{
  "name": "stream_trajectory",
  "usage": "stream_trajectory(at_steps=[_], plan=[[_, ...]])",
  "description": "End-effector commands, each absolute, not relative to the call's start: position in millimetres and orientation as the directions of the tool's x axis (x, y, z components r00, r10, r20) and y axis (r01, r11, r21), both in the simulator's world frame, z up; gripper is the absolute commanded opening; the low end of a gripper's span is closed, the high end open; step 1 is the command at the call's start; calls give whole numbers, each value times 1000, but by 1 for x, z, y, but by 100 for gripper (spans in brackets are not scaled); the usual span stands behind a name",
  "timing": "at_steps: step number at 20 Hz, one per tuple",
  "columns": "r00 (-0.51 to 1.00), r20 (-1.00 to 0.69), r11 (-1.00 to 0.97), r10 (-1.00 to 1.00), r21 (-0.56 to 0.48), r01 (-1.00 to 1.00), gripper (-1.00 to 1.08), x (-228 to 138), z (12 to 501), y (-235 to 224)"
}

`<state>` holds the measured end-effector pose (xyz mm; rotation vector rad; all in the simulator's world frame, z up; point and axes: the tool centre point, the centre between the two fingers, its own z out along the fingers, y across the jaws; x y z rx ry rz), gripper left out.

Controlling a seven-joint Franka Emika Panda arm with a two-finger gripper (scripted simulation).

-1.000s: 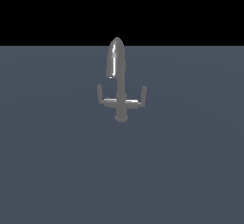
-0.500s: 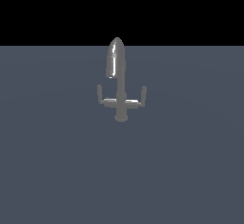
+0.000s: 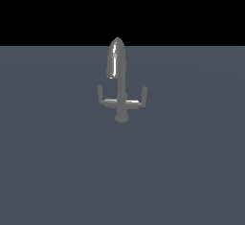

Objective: Turn on the faucet by rotating a designated handle.

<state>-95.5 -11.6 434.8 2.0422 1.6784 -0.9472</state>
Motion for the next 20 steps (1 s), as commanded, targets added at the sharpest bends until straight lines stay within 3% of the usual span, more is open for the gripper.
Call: stream_trajectory(at_steps=[1, 20], plan=[[-5, -686, -191, 728, -211, 959, -100, -86, 429, -10], [-605, -580, 152, 546, -641, 752, -100, -19, 377, 11]])
